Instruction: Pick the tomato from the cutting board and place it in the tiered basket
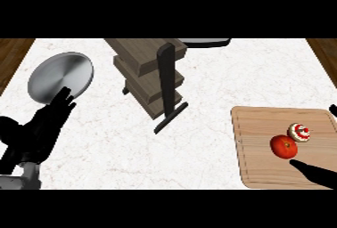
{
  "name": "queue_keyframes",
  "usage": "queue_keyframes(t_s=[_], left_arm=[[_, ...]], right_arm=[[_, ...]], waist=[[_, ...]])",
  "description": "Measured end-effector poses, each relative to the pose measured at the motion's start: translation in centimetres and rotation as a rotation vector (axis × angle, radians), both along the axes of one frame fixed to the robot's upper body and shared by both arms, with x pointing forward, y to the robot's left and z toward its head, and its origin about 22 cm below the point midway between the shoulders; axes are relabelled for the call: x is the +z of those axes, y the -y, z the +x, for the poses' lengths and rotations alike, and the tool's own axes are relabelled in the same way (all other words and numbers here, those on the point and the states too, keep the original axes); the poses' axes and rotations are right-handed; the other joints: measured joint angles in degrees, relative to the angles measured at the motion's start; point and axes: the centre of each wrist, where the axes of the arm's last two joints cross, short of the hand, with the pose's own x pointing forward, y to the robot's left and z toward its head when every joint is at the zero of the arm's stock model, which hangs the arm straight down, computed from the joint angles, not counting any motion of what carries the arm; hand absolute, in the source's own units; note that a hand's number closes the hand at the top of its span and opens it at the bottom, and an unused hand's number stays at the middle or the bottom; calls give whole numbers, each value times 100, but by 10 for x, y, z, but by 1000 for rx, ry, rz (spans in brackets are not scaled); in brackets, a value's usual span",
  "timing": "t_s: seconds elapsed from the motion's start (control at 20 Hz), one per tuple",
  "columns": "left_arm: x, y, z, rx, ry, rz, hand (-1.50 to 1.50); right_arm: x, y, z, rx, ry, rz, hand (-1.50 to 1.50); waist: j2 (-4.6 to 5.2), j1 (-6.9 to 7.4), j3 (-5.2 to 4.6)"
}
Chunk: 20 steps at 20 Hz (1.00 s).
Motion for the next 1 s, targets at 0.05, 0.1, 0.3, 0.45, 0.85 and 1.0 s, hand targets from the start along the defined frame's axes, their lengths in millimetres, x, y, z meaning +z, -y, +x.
queue_keyframes(t_s=[0.05,0.1,0.3,0.45,0.85,1.0], left_arm=[[0,1,-1,-1,1,2,0],[0,1,0,2,2,1,0],[-1,9,0,-19,6,3,0],[2,10,3,-30,5,2,0],[-4,7,-1,-28,5,-2,0],[-3,9,0,-30,6,-6,0]], right_arm=[[5,2,-3,9,-57,-50,-150],[9,4,-6,20,-123,-97,-150],[28,-5,-14,69,-374,-228,-150],[44,-27,-12,80,-497,-267,-150],[51,-80,-1,0,-585,-288,-150],[39,-88,8,-36,-610,-287,-150]], waist=[[0,15,-4],[4,12,-9],[13,83,-10],[20,142,2],[15,153,26],[15,147,31]])
